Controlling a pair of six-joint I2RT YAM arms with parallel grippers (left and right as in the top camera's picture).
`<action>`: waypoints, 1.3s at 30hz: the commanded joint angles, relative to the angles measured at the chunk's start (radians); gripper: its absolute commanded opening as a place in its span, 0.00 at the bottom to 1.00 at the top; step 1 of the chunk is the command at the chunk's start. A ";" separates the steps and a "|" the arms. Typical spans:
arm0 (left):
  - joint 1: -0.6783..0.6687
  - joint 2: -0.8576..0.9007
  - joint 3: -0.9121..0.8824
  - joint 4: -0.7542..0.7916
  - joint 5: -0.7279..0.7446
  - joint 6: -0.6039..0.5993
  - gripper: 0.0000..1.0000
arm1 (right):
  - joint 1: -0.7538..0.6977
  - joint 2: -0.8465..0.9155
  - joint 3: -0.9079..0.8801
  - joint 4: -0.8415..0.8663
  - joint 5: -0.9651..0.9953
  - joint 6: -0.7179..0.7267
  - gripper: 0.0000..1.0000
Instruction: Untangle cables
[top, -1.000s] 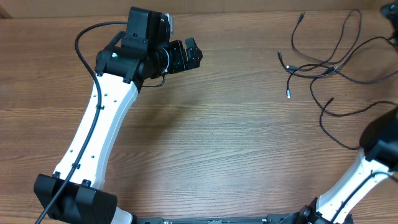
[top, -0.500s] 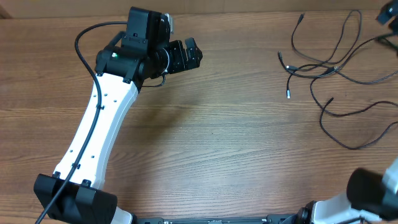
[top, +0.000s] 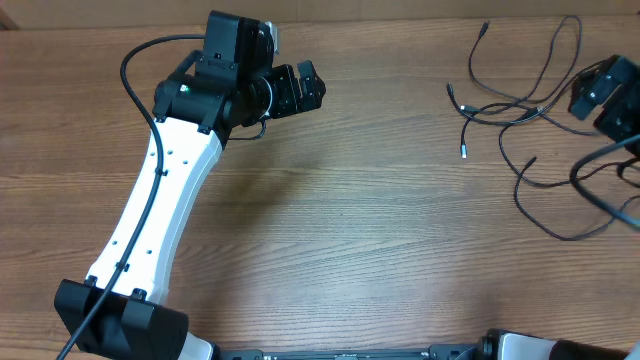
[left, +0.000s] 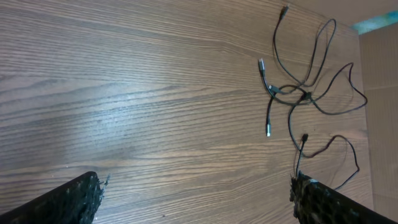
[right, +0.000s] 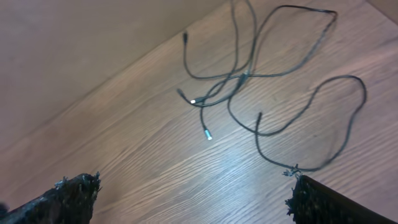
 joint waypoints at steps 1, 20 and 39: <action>-0.007 -0.001 0.003 0.005 -0.006 0.023 1.00 | 0.022 -0.044 0.006 0.003 -0.058 0.002 1.00; -0.006 -0.001 0.003 0.005 -0.006 0.023 1.00 | 0.022 -0.048 0.006 0.004 -0.125 0.002 1.00; -0.006 -0.001 0.003 0.005 -0.006 0.023 1.00 | 0.022 -0.048 0.006 0.004 -0.125 0.002 1.00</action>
